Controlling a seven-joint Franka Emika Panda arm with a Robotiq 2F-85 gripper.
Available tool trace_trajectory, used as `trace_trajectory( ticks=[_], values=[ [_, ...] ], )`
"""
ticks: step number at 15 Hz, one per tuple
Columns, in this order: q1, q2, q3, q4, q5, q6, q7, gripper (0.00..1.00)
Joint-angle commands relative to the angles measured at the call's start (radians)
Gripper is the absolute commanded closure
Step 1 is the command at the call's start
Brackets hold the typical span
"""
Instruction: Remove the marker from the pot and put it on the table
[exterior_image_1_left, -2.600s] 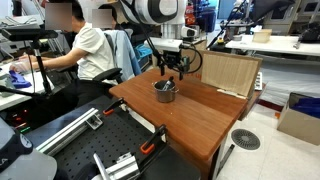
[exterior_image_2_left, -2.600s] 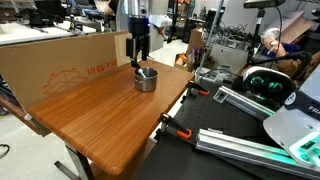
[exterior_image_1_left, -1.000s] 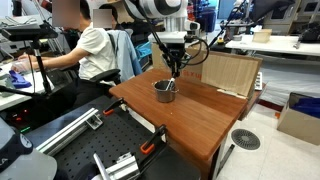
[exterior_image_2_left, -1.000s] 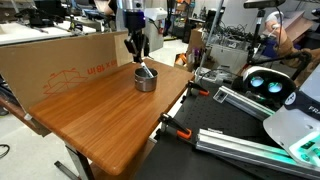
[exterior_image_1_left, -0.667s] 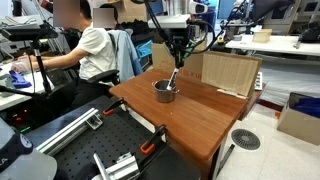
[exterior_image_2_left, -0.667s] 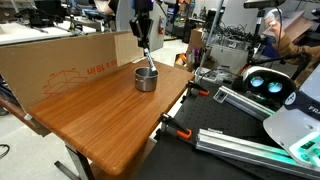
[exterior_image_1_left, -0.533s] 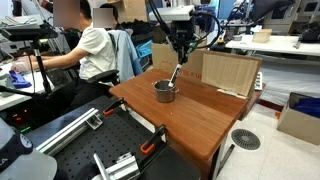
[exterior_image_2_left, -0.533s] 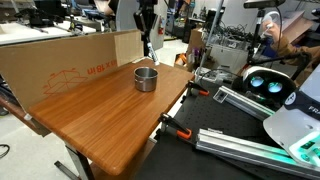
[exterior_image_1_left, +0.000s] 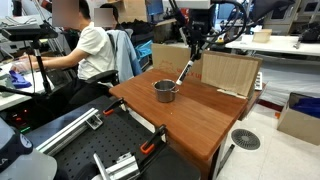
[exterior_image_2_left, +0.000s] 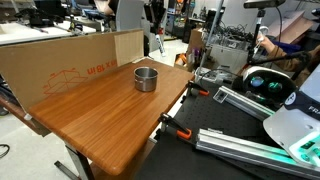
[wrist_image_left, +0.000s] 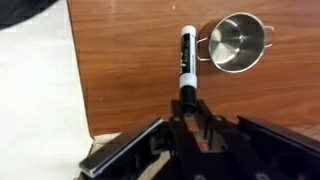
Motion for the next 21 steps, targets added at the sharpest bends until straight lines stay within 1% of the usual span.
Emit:
trace_trajectory(
  ticks=[1, 6, 9, 15, 21],
  values=[
    [-0.002, 0.114, 0.001, 0.131, 0.02, -0.106, -0.003, 0.95],
    [-0.001, 0.279, -0.003, 0.293, -0.014, -0.199, 0.053, 0.95],
    [-0.006, 0.384, -0.017, 0.401, -0.036, -0.261, 0.079, 0.95],
    [0.003, 0.578, -0.03, 0.584, -0.07, -0.34, 0.13, 0.95],
    [0.052, 0.741, -0.053, 0.727, -0.139, -0.303, 0.289, 0.95]
  ],
)
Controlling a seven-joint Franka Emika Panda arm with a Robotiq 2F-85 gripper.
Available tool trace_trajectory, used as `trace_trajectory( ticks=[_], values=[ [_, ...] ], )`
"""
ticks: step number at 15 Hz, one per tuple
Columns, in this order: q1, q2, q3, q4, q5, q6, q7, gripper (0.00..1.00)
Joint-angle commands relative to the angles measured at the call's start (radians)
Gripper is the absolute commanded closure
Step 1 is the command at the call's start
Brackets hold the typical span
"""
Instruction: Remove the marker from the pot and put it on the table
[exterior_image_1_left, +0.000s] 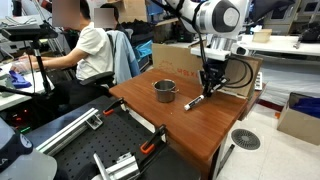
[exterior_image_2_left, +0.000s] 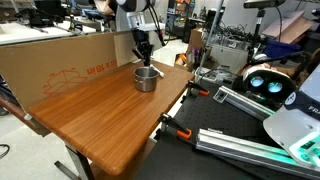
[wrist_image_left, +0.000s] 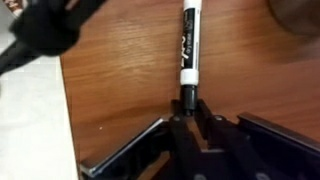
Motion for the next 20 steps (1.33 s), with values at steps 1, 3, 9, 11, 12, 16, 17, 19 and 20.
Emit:
trace_trajectory(
  ticks=[1, 3, 9, 11, 12, 16, 17, 19, 20],
  values=[
    [0.036, 0.093, -0.024, 0.122, -0.047, -0.035, 0.091, 0.95],
    [0.042, 0.118, -0.026, 0.161, -0.064, -0.049, 0.12, 0.95],
    [0.04, 0.147, -0.019, 0.221, -0.087, -0.096, 0.122, 0.49],
    [0.037, 0.149, -0.015, 0.23, -0.086, -0.112, 0.115, 0.34],
    [0.036, 0.148, -0.014, 0.231, -0.086, -0.116, 0.111, 0.27],
    [0.037, 0.119, -0.013, 0.206, -0.084, -0.108, 0.113, 0.01],
    [0.036, 0.109, -0.011, 0.196, -0.082, -0.103, 0.11, 0.0],
    [0.033, 0.075, -0.006, 0.157, -0.08, -0.077, 0.1, 0.0],
    [0.033, 0.049, -0.006, 0.127, -0.08, -0.051, 0.098, 0.0]
  ],
)
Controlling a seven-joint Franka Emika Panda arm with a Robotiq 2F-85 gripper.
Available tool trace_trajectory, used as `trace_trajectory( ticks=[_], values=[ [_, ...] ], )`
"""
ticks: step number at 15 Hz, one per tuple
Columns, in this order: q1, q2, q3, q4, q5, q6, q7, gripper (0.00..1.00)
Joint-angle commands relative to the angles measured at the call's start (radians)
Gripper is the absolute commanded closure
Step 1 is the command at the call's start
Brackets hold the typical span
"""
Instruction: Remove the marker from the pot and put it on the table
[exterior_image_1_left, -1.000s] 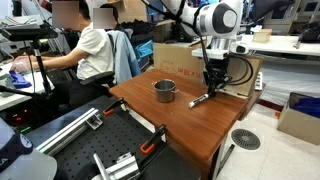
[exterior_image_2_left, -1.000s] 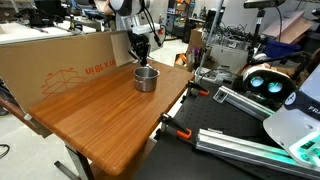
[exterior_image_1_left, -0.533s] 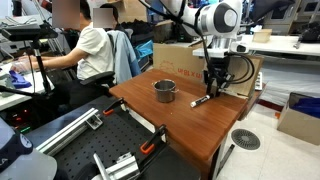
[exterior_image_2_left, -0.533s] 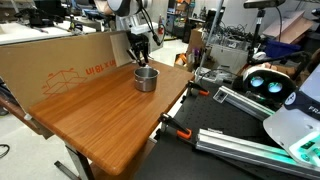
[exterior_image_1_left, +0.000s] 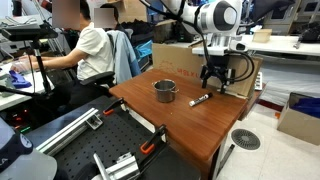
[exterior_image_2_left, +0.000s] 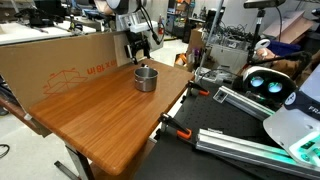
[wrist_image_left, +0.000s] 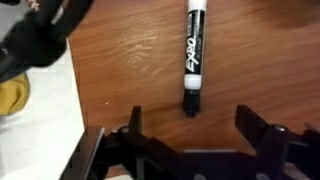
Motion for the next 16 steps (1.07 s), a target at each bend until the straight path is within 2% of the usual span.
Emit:
trace_trajectory(
  ticks=[1, 6, 9, 10, 13, 16],
  values=[
    [-0.001, -0.078, 0.004, -0.08, -0.003, 0.047, -0.027, 0.0],
    [-0.011, -0.257, 0.011, -0.277, 0.005, 0.183, -0.058, 0.0],
    [-0.03, -0.36, 0.021, -0.399, 0.052, 0.237, -0.061, 0.0],
    [-0.012, -0.278, 0.002, -0.276, 0.023, 0.162, -0.042, 0.0],
    [-0.014, -0.337, 0.004, -0.361, 0.037, 0.196, -0.043, 0.0],
    [-0.014, -0.338, 0.005, -0.37, 0.038, 0.207, -0.044, 0.0]
  ],
)
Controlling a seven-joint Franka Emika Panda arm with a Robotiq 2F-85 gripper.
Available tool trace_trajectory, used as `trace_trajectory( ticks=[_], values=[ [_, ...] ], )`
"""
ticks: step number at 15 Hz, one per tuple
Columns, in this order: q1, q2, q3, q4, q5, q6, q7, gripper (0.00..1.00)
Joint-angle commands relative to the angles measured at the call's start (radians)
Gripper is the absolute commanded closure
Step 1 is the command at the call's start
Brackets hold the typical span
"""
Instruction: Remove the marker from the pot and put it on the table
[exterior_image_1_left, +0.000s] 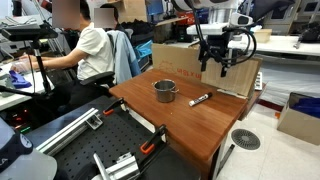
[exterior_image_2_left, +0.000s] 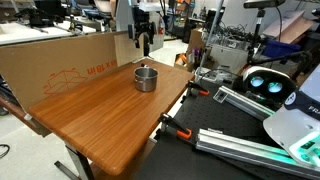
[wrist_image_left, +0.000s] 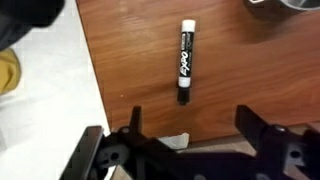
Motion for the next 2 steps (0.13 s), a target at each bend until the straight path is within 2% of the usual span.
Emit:
trace_trajectory(
  ticks=[1, 2],
  values=[
    [-0.001, 0.001, 0.0, 0.004, 0.0, -0.003, -0.001, 0.0],
    [-0.001, 0.001, 0.0, 0.004, 0.0, -0.003, -0.001, 0.0]
  ],
)
